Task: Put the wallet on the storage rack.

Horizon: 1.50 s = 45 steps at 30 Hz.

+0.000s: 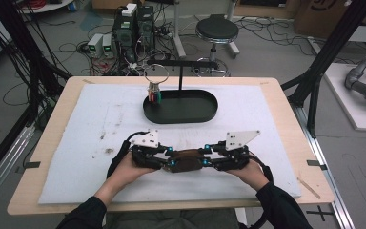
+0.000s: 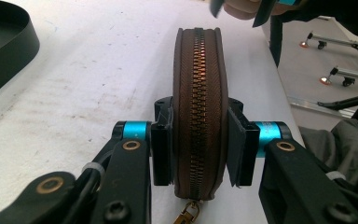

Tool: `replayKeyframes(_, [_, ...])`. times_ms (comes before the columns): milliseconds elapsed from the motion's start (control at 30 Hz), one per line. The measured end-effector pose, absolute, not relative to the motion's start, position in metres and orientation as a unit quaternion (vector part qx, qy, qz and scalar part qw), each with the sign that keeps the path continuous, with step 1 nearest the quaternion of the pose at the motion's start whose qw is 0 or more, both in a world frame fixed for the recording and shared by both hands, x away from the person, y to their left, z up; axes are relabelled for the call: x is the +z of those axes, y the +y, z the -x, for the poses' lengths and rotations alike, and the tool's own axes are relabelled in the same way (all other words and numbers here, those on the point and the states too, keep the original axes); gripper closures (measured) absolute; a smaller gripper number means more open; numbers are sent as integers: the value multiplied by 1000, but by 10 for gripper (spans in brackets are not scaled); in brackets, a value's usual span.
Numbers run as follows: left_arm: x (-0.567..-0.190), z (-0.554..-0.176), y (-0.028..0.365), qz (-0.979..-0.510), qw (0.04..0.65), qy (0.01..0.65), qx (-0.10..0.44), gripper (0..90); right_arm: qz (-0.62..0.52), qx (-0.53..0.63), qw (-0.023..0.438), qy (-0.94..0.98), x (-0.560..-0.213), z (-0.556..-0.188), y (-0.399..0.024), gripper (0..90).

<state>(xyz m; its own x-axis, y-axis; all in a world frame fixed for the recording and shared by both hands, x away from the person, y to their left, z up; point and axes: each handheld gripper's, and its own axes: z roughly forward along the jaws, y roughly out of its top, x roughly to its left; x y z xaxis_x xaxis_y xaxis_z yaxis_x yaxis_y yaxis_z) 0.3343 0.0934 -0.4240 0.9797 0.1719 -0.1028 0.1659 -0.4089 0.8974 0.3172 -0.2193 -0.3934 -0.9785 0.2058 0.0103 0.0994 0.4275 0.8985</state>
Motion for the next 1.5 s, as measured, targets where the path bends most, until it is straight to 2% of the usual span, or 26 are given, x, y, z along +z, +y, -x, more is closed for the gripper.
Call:
replayKeyframes(67, [-423, -333, 94, -839, 536, 96, 4, 673, -100, 528, 56, 841, -394, -319, -220, 551])
replayKeyframes(133, [-421, -332, 95, -834, 545, 90, 1, 673, -108, 531, 49, 839, -394, -321, -222, 527])
replayKeyframes(167, [-420, -332, 96, -832, 548, 86, 0, 674, -115, 532, 46, 837, -394, -323, -224, 462])
replayKeyframes(300, [-413, -329, 98, -824, 562, 75, 4, 674, -124, 534, 35, 836, -396, -325, -225, 421])
replayKeyframes(467, [-407, -328, 102, -812, 578, 72, 10, 674, -121, 529, 22, 840, -398, -327, -223, 411])
replayKeyframes(633, [-405, -327, 103, -807, 587, 66, 9, 673, -117, 520, 16, 846, -400, -326, -218, 448])
replayKeyframes(733, [-405, -326, 102, -807, 588, 60, 8, 673, -115, 519, 13, 847, -401, -326, -217, 501])
replayKeyframes(800, [-405, -326, 101, -808, 586, 57, 9, 673, -109, 519, 13, 848, -401, -326, -216, 569])
replayKeyframes(967, [-404, -325, 103, -806, 588, 64, 9, 652, -99, 522, 6, 847, -399, -324, -217, 650])
replayKeyframes(1067, [-403, -325, 104, -800, 595, 80, 7, 591, -92, 521, 6, 849, -399, -322, -217, 672])
replayKeyframes(1200, [-400, -326, 106, -794, 596, 114, 17, 409, -90, 515, 11, 853, -399, -320, -215, 675])
replayKeyframes(1333, [-396, -324, 113, -791, 596, 130, 40, 333, -95, 524, 23, 846, -397, -320, -218, 675])
replayKeyframes(1500, [-391, -318, 127, -782, 598, 154, 79, 286, -112, 531, 37, 839, -394, -322, -224, 674])
